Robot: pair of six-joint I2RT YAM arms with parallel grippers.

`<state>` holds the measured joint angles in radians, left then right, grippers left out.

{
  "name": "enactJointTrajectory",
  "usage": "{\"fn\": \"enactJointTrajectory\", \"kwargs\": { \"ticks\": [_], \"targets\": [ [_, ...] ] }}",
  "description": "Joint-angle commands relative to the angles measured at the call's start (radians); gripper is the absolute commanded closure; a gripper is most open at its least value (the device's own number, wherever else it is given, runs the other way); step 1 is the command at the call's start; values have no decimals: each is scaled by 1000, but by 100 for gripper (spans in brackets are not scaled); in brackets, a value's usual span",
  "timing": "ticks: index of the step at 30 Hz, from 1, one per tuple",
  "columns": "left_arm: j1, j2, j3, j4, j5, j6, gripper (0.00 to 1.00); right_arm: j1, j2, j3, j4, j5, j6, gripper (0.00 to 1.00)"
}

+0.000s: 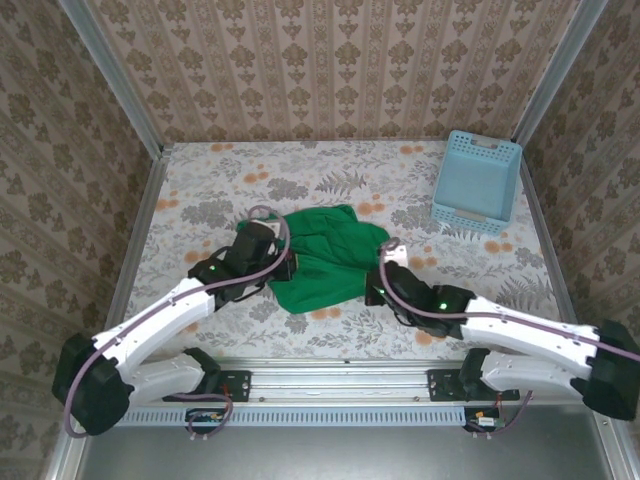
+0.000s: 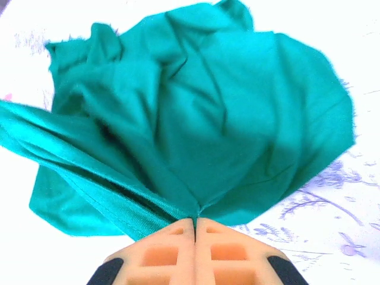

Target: Fold the inside-out t-shirt

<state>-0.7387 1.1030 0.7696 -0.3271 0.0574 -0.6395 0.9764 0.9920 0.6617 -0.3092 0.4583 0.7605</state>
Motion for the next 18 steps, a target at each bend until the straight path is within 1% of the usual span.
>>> {"fn": "enactJointTrajectory", "kwargs": {
  "ticks": [1, 3, 5, 7, 8, 9, 10, 12, 13, 14, 16, 18],
  "targets": [
    [-67, 45, 90, 21, -5, 47, 100, -48, -127, -53, -182, 170, 116, 100],
    [-117, 89, 130, 32, 10, 63, 100, -108, -201, -88, -246, 174, 187, 100],
    [-141, 128, 148, 38, 30, 70, 92, -172, -258, -133, -286, 141, 248, 100],
    [-134, 146, 127, 59, 67, 74, 79, -227, -296, -184, -272, 88, 270, 100],
    [-122, 143, 115, 59, 73, 72, 71, -239, -305, -199, -270, 77, 282, 100],
    [-99, 133, 99, 52, 76, 71, 61, -247, -308, -211, -277, 71, 297, 100],
    [-71, 122, 84, 34, 72, 70, 53, -253, -307, -219, -291, 72, 317, 100],
    [3, 109, 72, -40, 31, 69, 44, -265, -301, -232, -316, 77, 344, 100],
    [46, 111, 71, -82, 12, 77, 39, -275, -297, -236, -324, 75, 350, 97],
    [84, 124, 76, -118, -7, 86, 37, -282, -292, -238, -328, 74, 345, 92],
    [159, 173, 95, -182, -39, 107, 35, -291, -279, -232, -327, 74, 314, 68],
    [197, 231, 111, -192, -43, 139, 33, -292, -258, -205, -318, 70, 251, 51]
  ]
}}
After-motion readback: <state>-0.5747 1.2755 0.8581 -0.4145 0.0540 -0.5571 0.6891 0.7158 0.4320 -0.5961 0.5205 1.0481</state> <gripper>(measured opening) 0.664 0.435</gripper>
